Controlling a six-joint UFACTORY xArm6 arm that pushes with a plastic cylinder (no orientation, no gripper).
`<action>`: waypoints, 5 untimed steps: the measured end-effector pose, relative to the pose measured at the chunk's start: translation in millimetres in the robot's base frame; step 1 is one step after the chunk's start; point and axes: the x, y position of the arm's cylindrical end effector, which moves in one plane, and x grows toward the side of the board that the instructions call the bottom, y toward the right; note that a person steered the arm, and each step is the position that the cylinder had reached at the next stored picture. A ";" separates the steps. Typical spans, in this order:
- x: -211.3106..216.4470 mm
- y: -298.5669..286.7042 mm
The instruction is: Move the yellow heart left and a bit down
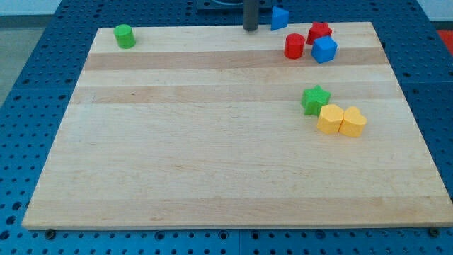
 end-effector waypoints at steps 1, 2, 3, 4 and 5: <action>0.2 15.5; -0.3 30.8; -0.3 33.3; -0.3 33.3; 2.8 33.3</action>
